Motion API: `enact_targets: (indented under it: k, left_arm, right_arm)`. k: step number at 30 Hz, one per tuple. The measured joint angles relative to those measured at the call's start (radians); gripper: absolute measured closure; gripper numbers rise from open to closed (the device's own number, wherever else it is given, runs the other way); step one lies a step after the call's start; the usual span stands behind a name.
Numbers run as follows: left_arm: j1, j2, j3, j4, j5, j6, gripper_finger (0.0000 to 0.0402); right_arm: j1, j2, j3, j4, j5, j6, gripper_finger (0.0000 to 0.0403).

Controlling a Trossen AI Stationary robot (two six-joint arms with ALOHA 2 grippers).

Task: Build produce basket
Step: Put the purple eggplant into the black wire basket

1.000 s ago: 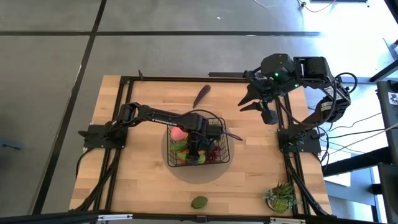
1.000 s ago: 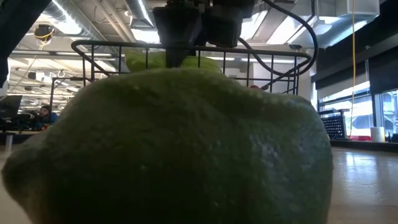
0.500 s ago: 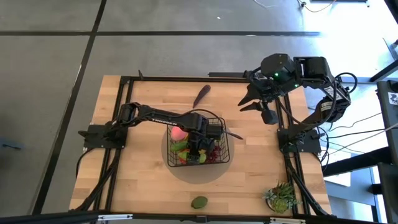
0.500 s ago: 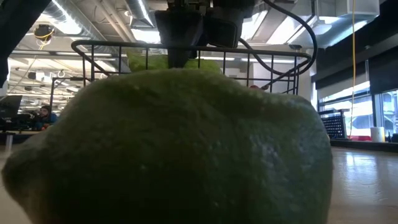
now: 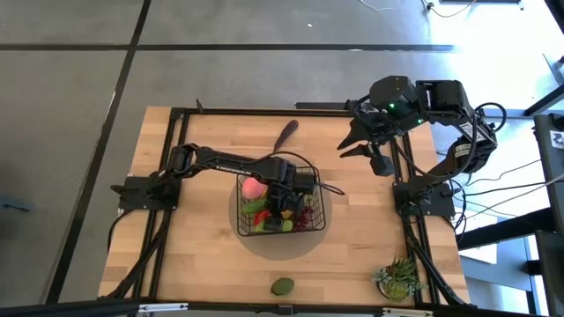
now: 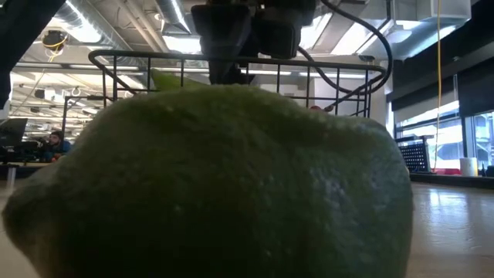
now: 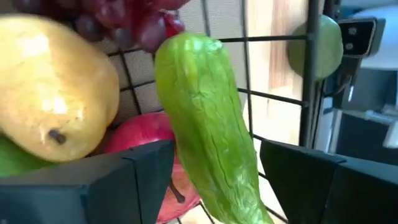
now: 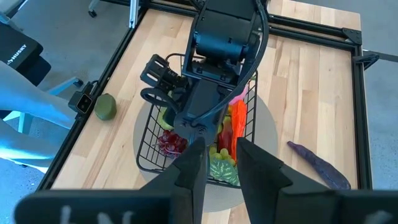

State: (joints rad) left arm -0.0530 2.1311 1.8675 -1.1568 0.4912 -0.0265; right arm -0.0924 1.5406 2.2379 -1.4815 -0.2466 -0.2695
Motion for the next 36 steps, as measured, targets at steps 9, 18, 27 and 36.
enact_targets:
  k: [9, 18, 27, 36]
  left_arm:
    - [0.010, -0.013, 0.001, -0.045, -0.004, 0.010, 0.0170]
    - [0.006, -0.107, 0.001, -0.039, -0.161, -0.021, 0.0170]
    - [0.042, -0.197, 0.000, -0.015, -0.283, -0.267, 0.0170]
    - [0.087, -0.253, 0.001, 0.049, -0.390, -0.422, 0.0170]
  right_arm:
    - [0.000, 0.000, 0.000, 0.000, 0.000, 0.000, 0.0319]
    - [0.000, 0.000, 0.000, 0.011, 0.000, 0.000, 0.0319]
    - [0.000, 0.000, 0.000, 0.022, 0.000, 0.000, 0.0319]
    - [0.000, 0.000, 0.000, 0.027, 0.000, 0.000, 0.0319]
